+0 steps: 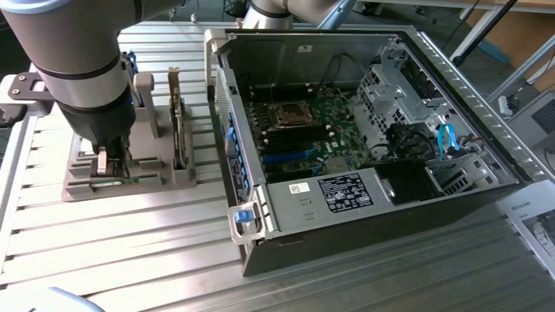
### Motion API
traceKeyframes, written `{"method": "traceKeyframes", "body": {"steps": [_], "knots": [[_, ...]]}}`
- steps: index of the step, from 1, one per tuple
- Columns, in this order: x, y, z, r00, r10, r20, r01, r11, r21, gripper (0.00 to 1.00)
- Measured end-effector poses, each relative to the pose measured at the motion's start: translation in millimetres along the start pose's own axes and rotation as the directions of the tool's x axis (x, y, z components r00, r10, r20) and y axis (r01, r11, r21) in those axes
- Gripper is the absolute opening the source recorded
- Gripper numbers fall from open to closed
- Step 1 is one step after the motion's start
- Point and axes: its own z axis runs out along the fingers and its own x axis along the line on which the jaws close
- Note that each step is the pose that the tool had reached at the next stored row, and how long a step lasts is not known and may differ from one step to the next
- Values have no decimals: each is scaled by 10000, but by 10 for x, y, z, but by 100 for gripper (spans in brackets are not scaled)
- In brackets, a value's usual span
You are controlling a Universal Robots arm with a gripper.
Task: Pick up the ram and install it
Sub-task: 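Pick up the ram and move it above insertion slot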
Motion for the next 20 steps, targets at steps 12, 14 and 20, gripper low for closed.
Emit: {"method": "traceKeyframes", "body": {"steps": [12, 14, 20], "knots": [[13, -4, 102, 10000, 0, -1, 0, 10000, -1, 36], [15, -4, 119, 10000, 1, -1, -1, 10000, -1, 36], [20, -6, 163, 10000, 0, 0, 0, 10000, -1, 36]]}}
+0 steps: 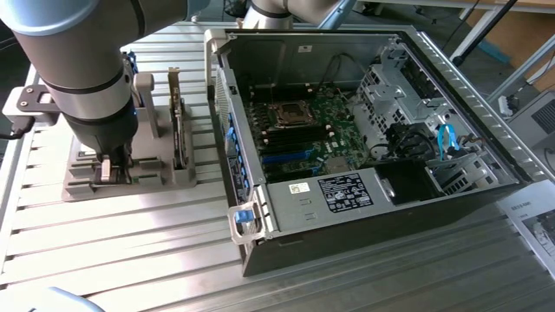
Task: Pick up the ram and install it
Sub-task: 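Pick up the ram and move it above insertion slot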
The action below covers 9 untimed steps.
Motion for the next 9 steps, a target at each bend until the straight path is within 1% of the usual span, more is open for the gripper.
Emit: {"method": "traceKeyframes", "body": {"steps": [5, 9], "knots": [[3, -1, 32, 10000, 1, 0, -1, 10000, 0, 36], [3, -1, 35, 10000, 1, -1, -1, 10000, -2, 36]]}}
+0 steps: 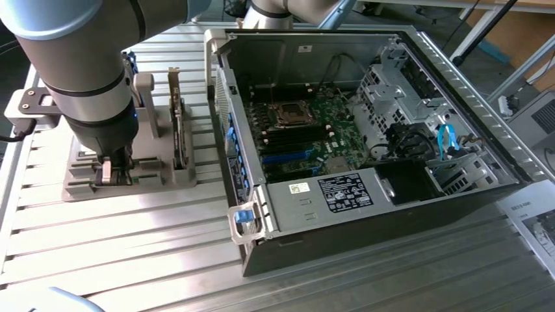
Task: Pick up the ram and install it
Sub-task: 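Pick up the ram and move it above insertion slot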
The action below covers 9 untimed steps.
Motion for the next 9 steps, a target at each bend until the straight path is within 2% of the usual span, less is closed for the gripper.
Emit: {"method": "traceKeyframes", "body": {"steps": [9], "knots": [[0, 0, 1, 10000, 0, 1, 0, 10000, 1, 35]]}}
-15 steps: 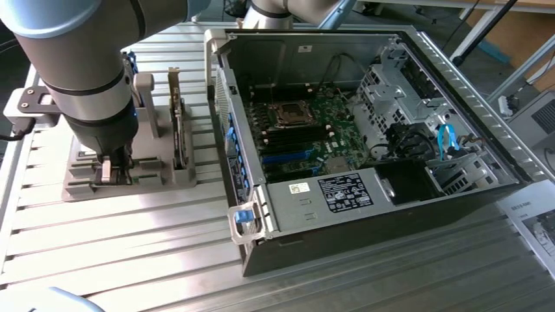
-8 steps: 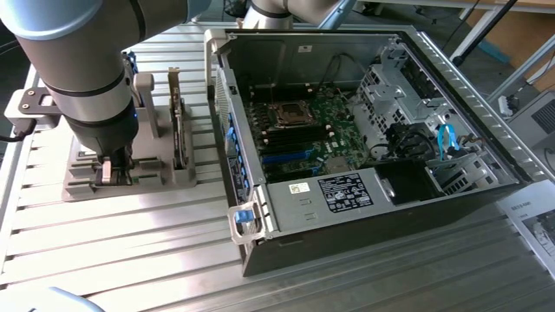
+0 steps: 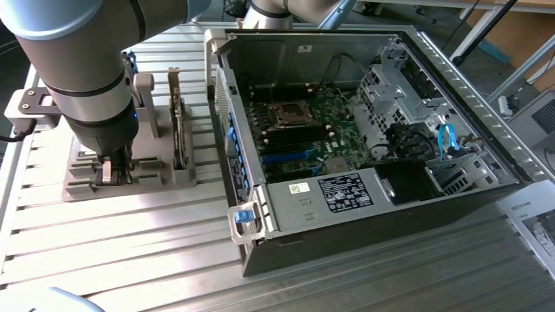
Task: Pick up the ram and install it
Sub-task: 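Pick up the ram and move it above insertion slot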
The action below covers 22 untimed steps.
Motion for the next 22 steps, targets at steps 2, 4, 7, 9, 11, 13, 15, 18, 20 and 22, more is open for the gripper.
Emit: {"method": "traceKeyframes", "body": {"steps": [2, 4, 7, 9, 11, 13, 15, 18, 20, 22], "knots": [[0, 0, 0, 10000, 0, 0, 0, 10000, 0, 27], [0, 0, 0, 10000, 0, 0, 0, 10000, 0, 27], [0, 0, 1, 10000, -9, -1, 9, 10000, -1, 27], [0, 0, 4, 10000, -40, -3, 40, 10000, -1, 27], [0, 0, 7, 10000, -80, -4, 80, 10000, -2, 27], [0, -1, 10, 9999, -147, -6, 147, 9999, -4, 27], [0, 0, 10, 9999, -152, -7, 152, 9999, -4, 27], [-3, 0, 12, 9999, -152, -8, 152, 9999, -5, 27], [-2, -1, 20, 9999, -152, -7, 152, 9999, -4, 27], [-2, -1, 29, 9999, -152, -6, 152, 9999, -4, 27]]}}
